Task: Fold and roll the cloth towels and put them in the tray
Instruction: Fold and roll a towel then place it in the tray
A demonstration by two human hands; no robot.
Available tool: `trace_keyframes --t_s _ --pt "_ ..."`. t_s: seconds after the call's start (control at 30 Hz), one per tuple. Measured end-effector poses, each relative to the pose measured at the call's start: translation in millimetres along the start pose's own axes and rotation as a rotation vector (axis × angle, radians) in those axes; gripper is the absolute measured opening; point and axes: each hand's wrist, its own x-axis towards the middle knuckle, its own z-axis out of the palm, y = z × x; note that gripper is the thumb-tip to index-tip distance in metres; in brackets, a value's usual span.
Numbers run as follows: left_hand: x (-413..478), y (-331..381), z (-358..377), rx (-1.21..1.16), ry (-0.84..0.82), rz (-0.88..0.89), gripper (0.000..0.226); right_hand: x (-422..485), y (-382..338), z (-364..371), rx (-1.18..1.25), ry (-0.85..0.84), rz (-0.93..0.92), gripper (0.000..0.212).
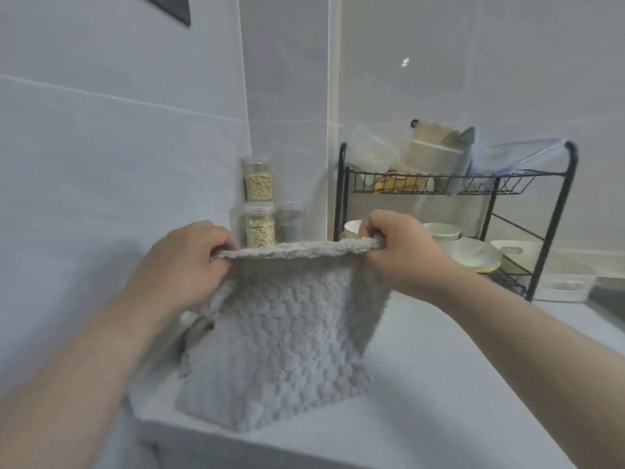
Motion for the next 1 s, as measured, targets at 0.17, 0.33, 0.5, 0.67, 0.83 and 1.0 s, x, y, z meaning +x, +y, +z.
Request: trace_keyframes --t_s 0.17,0.33,0.5,0.67,0.83,1.0 --pt "8 43 -51 -0.065 0.021 0.052 0.007 -31 -27 -80 -0.153 -0.045 0.019 0.015" --pt "39 91 -35 0.004 -0.054 0.208 0.015 -47 -4 -133 -0.241 -0.031 0.157 0.023" --pt "70 144 25 0.041 -0.081 0.304 0.028 -51 40 -149 -0.348 0.102 0.336 0.021" --pt "75 182 23 -0.060 0.054 0.429 0.030 -63 55 -185 -0.263 0.326 0.275 0.006" --pt "6 182 45 0.005 -0.229 0.611 0.022 -121 72 -186 -0.405 0.066 0.304 0.002" --pt "-82 164 106 -0.059 -0.671 0.482 0.019 -192 106 -139 -0.460 -0.368 0.431 0.024"
